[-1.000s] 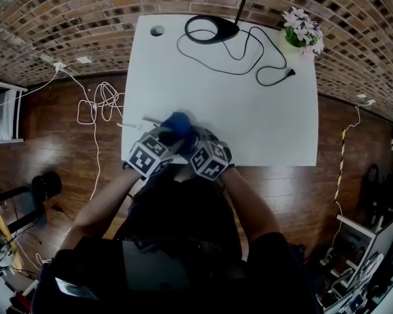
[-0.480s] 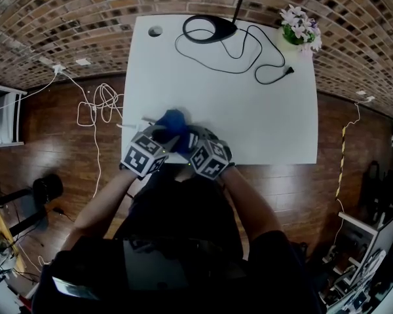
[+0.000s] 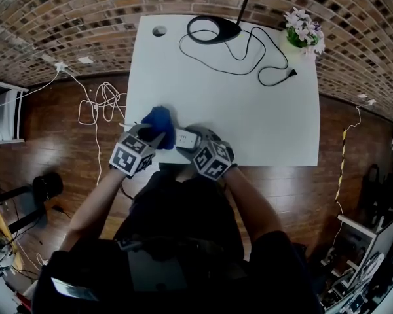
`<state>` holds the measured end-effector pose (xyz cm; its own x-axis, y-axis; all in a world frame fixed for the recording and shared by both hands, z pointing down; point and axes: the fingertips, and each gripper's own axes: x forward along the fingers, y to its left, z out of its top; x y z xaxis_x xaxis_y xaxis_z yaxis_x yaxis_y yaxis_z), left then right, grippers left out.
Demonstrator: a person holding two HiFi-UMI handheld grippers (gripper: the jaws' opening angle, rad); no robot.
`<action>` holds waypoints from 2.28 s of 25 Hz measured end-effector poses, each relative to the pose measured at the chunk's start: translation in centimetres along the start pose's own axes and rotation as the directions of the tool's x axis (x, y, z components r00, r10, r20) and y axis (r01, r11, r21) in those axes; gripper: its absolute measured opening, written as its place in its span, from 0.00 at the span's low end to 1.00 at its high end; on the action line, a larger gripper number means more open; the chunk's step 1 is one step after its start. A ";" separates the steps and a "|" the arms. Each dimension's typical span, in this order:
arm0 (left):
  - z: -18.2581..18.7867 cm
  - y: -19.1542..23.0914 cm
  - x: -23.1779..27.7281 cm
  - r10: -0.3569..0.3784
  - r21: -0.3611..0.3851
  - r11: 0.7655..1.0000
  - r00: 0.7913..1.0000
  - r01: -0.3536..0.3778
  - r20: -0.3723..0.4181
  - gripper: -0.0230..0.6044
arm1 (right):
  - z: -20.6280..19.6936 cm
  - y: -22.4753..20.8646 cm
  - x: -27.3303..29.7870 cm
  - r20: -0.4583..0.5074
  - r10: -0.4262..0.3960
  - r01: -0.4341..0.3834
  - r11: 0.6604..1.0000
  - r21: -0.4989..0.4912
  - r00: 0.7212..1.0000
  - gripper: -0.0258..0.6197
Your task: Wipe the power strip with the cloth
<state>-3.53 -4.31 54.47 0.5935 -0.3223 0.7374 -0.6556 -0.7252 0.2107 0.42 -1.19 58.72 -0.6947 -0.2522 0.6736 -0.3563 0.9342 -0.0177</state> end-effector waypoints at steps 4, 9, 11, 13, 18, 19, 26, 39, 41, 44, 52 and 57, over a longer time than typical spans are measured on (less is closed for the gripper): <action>-0.6 1.7 -0.8 0.053 -0.021 0.998 0.999 -0.053 0.013 0.15 | -0.1 -0.1 0.0 0.000 0.004 -0.004 1.000 0.000 1.000 0.49; -2.1 4.6 -2.2 0.107 -0.066 0.992 0.994 -0.105 0.025 0.15 | -0.1 -0.1 0.0 -0.003 -0.002 0.002 1.000 0.007 1.000 0.49; -2.6 5.7 -2.9 0.125 -0.119 0.986 0.991 -0.121 0.035 0.15 | 0.0 -0.1 0.1 -0.002 0.000 0.000 1.000 0.006 1.000 0.49; -2.9 5.9 -3.5 0.124 -0.159 0.981 0.991 -0.115 0.046 0.15 | 0.0 -0.1 0.0 -0.002 0.000 0.000 1.000 0.006 1.000 0.49; -3.4 5.9 -4.3 0.129 -0.194 0.974 0.989 -0.114 0.069 0.15 | 0.0 0.0 0.0 -0.004 -0.004 0.004 1.000 0.002 1.000 0.49; -3.4 6.0 -4.5 0.134 -0.212 0.971 0.988 -0.115 0.077 0.15 | 0.1 0.0 0.0 -0.004 -0.004 0.004 1.000 -0.001 1.000 0.49; -2.7 6.6 -5.2 0.150 -0.236 0.965 0.981 -0.118 0.121 0.14 | 0.1 0.2 0.0 -0.023 -0.003 0.002 1.000 -0.023 1.000 0.48; 0.8 5.8 -5.6 0.066 -0.188 0.982 0.976 -0.026 0.208 0.16 | 0.9 1.0 -0.2 -0.048 -0.114 0.087 0.920 -0.381 0.992 0.46; 1.0 5.7 -5.6 0.040 -0.133 0.991 0.980 -0.014 0.195 0.17 | 1.2 0.9 -0.5 -0.056 -0.146 0.104 0.882 -0.459 0.988 0.46; 0.8 5.5 -5.6 -0.004 -0.065 0.998 0.987 0.015 0.160 0.17 | 1.2 0.2 -0.6 -0.050 -0.188 0.134 0.839 -0.527 0.981 0.46; 0.4 3.5 -3.7 -0.179 0.095 0.980 0.983 0.175 0.041 0.17 | 2.4 -1.3 -2.0 -0.030 -0.281 0.171 0.661 -0.731 0.959 0.45; 0.4 2.1 -2.3 -0.241 0.215 0.945 0.969 0.245 -0.048 0.18 | 2.0 -1.5 -2.0 -0.021 -0.291 0.177 0.636 -0.751 0.957 0.45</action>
<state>-6.07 -5.36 52.98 0.7110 -0.1088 0.6948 -0.3735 -0.8955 0.2421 1.11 -2.62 55.94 -0.5479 -0.5077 0.6649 0.1200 0.7388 0.6631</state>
